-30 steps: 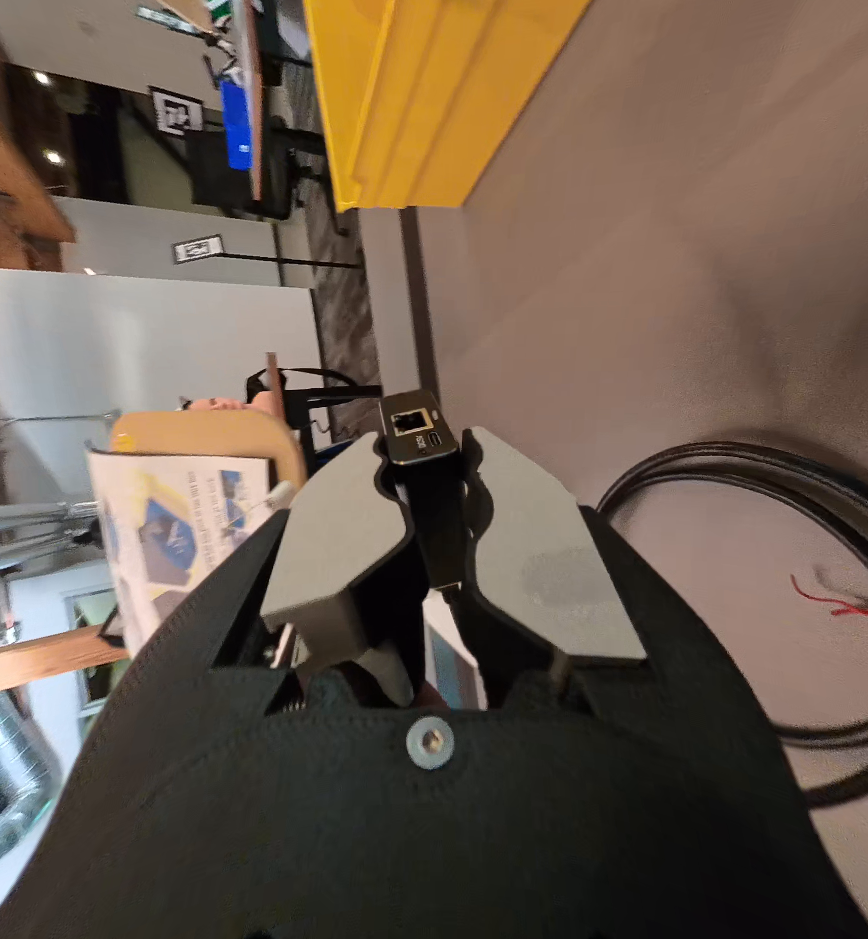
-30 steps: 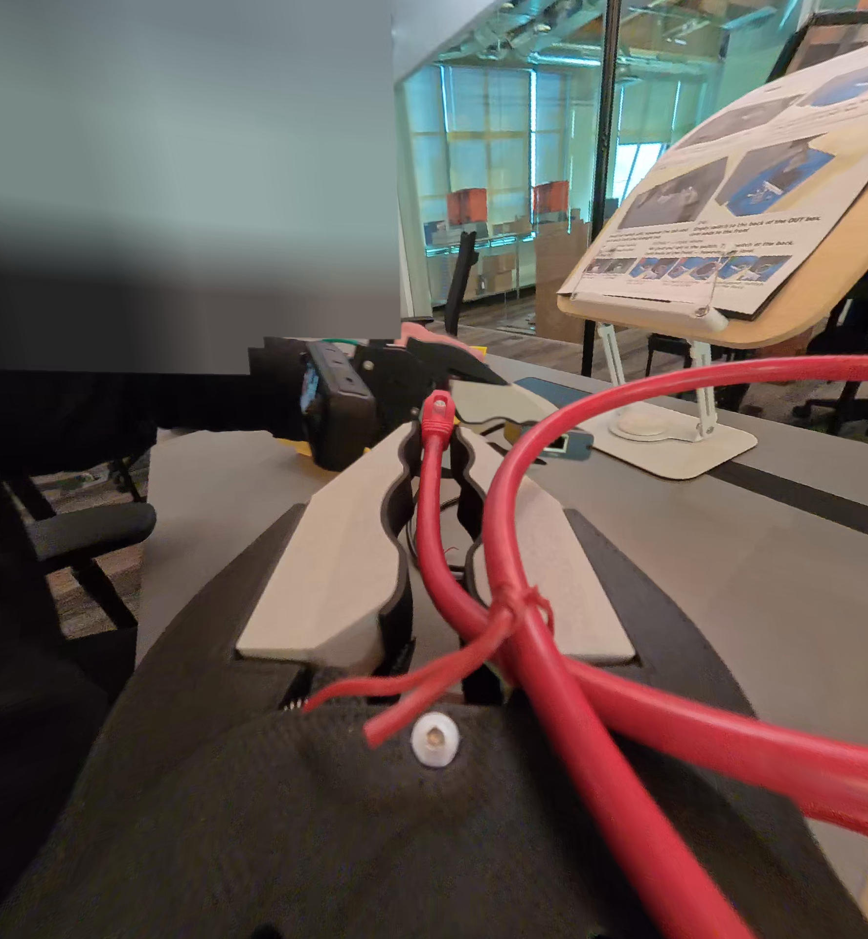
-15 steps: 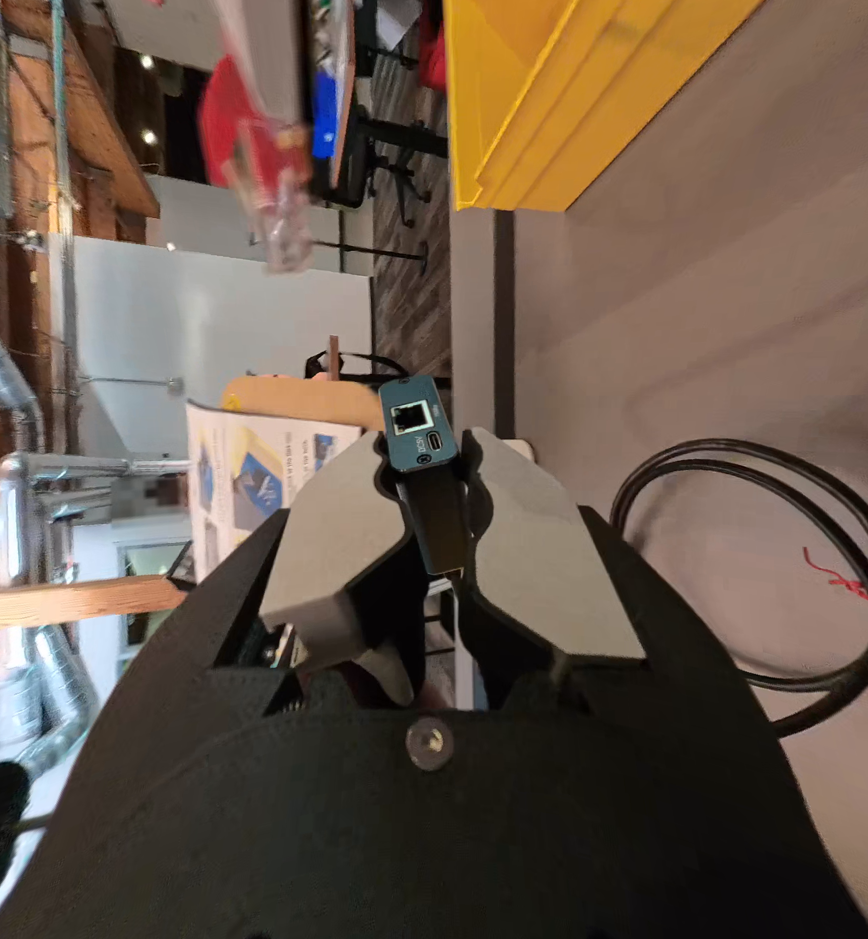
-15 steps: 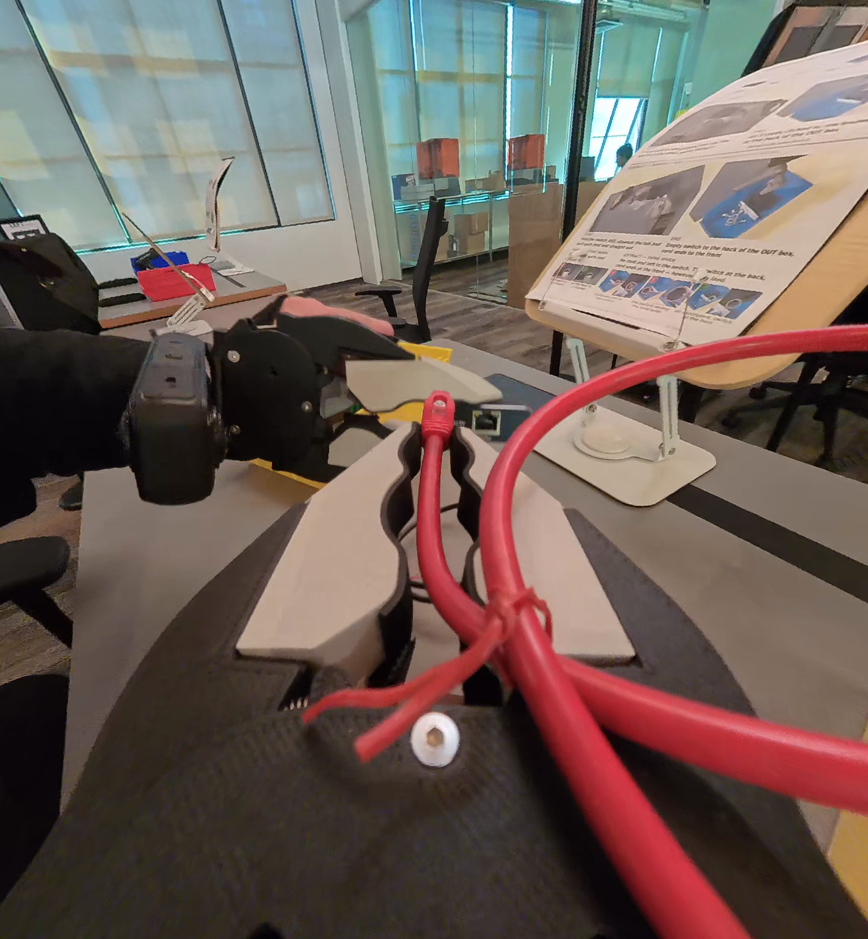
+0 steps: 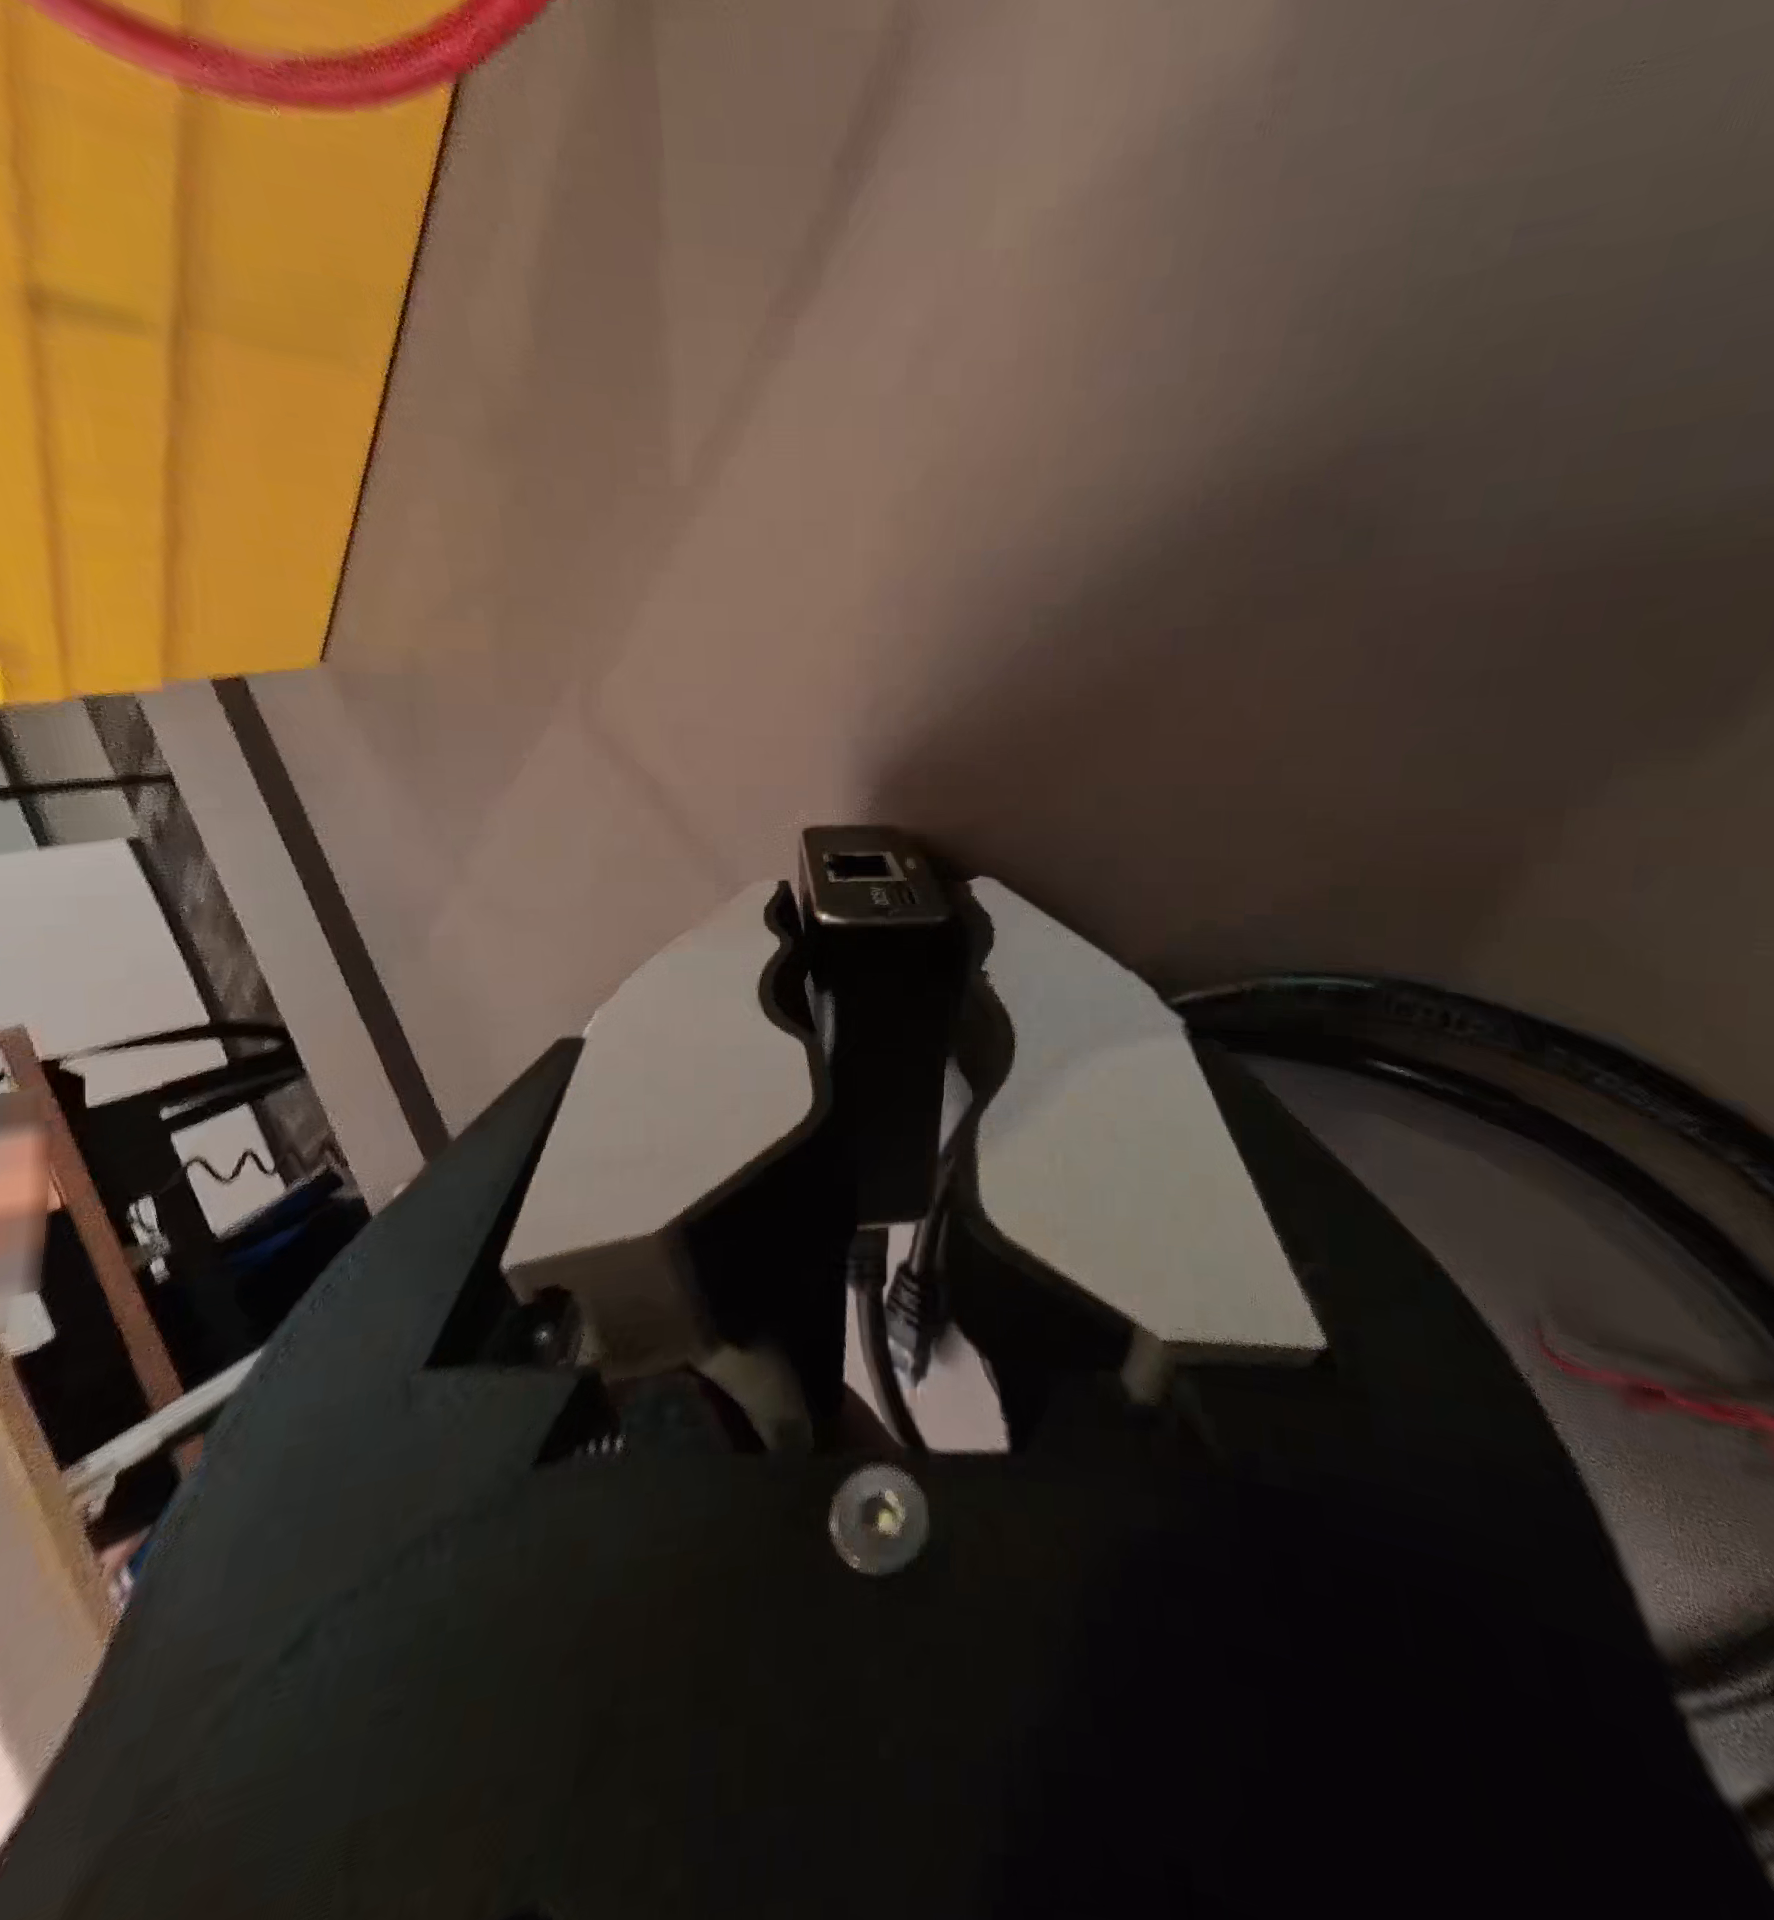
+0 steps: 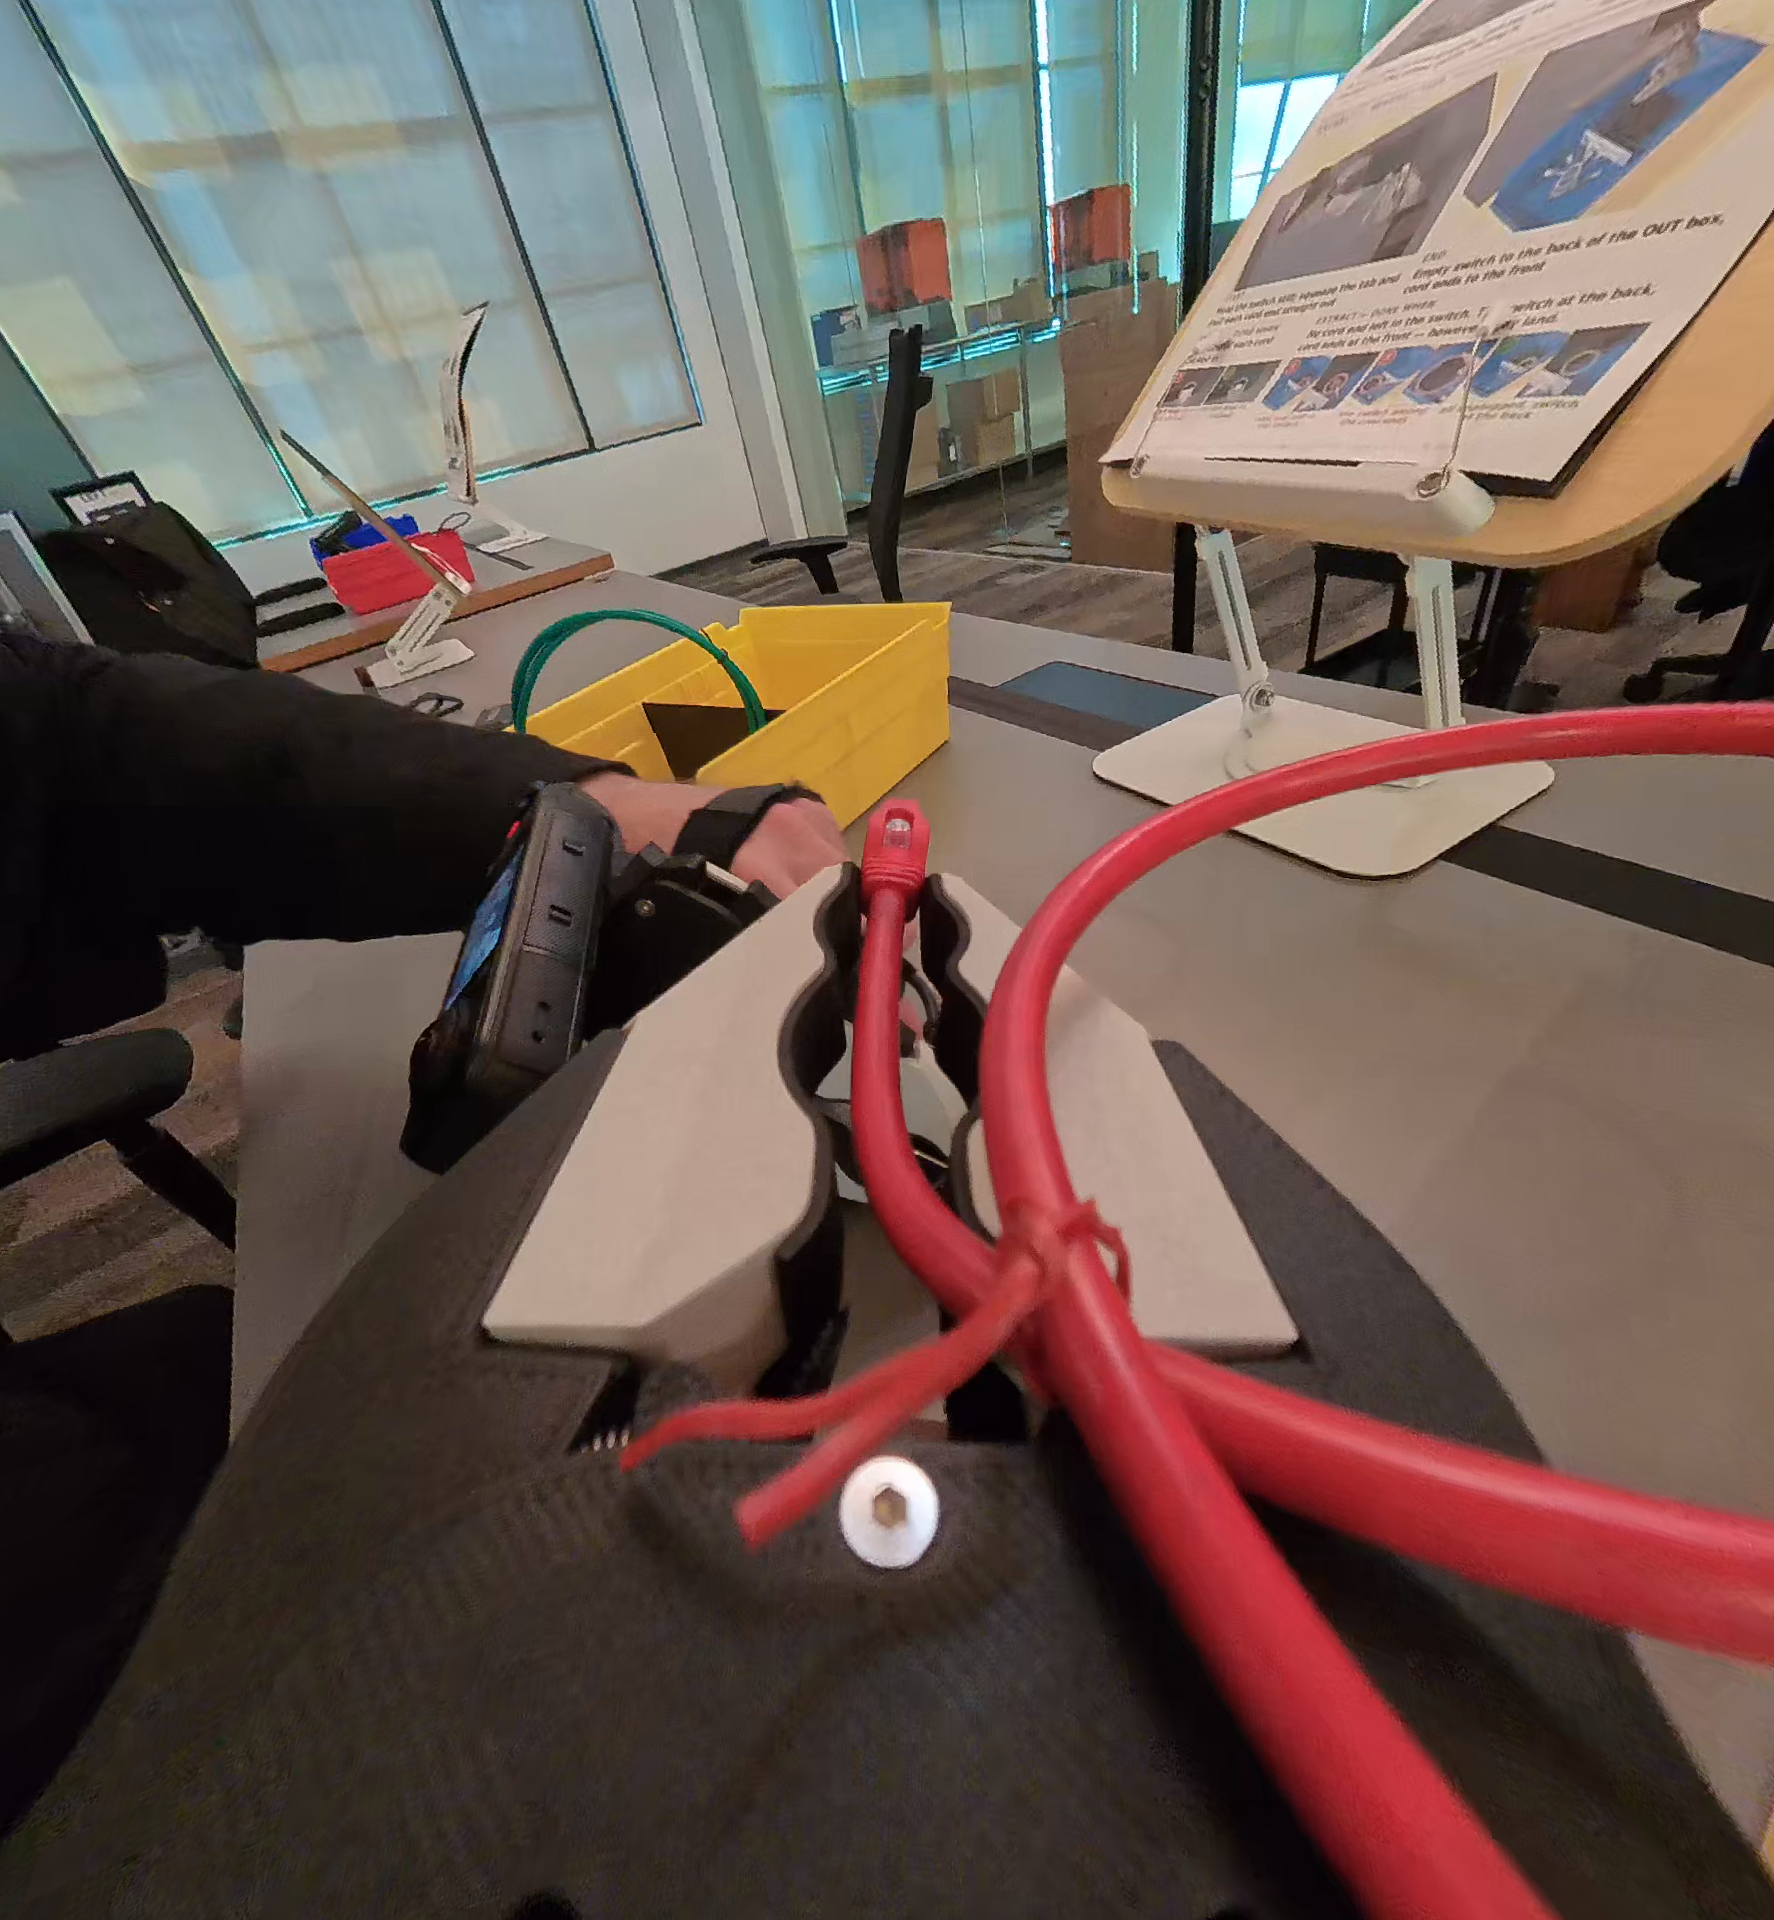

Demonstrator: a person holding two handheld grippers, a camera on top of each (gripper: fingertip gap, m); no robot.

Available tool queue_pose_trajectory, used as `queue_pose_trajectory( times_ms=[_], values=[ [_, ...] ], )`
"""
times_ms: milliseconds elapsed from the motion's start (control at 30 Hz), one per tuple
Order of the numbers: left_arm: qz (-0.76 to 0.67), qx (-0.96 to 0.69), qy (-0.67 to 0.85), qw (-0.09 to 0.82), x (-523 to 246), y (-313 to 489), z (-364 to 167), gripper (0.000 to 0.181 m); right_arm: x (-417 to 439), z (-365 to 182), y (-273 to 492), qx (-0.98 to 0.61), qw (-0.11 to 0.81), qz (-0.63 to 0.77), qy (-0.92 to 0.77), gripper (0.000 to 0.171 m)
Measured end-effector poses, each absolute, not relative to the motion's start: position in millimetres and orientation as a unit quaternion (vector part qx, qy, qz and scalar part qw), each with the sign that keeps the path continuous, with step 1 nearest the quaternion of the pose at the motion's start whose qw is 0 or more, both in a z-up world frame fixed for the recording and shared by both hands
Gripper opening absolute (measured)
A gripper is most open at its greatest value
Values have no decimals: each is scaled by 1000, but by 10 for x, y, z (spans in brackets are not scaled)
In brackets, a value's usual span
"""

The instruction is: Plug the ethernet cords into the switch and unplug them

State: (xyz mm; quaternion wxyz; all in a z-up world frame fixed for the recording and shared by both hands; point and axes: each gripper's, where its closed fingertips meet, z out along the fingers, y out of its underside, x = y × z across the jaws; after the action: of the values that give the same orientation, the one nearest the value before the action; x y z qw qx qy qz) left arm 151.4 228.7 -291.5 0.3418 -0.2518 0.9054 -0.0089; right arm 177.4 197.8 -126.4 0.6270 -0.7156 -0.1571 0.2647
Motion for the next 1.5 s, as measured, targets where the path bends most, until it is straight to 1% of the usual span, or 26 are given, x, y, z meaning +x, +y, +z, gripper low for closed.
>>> queue_pose_trajectory(
  times_ms=[33, 100, 167, 267, 333, 433, 500, 567, 733, 1000, 1133, 1233, 1333, 1367, 1500],
  values=[
    [-15, -248, 907, 339, 1529, 2290, -2935, 24, 1785, -1276, 1974, -715, 627, 267, -156, 9],
    [-15, -255, 908, 332, 1550, 2355, -2988, 38, 1805, -1300, 1969, -715, 627, 270, -153, 9],
    [-20, -255, 909, 329, 1567, 2403, -3000, 36, 1819, -1327, 1965, -714, 626, 274, -152, 9],
    [-23, -271, 910, 314, 1588, 2491, -2997, 41, 1828, -1357, 1972, -713, 625, 280, -151, 9],
    [-11, -258, 915, 310, 1600, 2558, -3015, 35, 1815, -1364, 1973, -710, 625, 285, -152, 9],
    [-28, -265, 919, 292, 1645, 2607, -3032, 32, 1799, -1366, 1973, -708, 626, 288, -155, 9],
    [-16, -262, 917, 300, 1707, 2666, -3043, 27, 1800, -1366, 1972, -707, 627, 288, -155, 9],
    [-16, -264, 916, 302, 1748, 2687, -3037, 25, 1812, -1362, 1970, -708, 627, 286, -154, 9],
    [15, -285, 892, 351, 1780, 2814, -2944, 24, 1871, -1384, 1989, -718, 626, 265, -152, 9],
    [53, -336, 810, 478, 1824, 3044, -2102, 24, 1892, -1265, 2141, -734, 619, 231, -158, 10],
    [48, -339, 786, 515, 1794, 3060, -1863, 24, 1900, -1118, 2194, -733, 627, 202, -170, 9],
    [15, -349, 772, 531, 1783, 2993, -1788, 23, 1864, -1103, 2171, -733, 628, 195, -176, 9],
    [-7, -353, 777, 521, 1745, 2912, -1819, 24, 1838, -1162, 2140, -736, 624, 202, -171, 9],
    [-17, -352, 790, 502, 1713, 2852, -1873, 24, 1836, -1188, 2128, -737, 622, 204, -169, 9],
    [-8, -329, 877, 349, 1380, 2596, -2324, 23, 1845, -1272, 2088, -741, 615, 213, -166, 9]
  ],
)
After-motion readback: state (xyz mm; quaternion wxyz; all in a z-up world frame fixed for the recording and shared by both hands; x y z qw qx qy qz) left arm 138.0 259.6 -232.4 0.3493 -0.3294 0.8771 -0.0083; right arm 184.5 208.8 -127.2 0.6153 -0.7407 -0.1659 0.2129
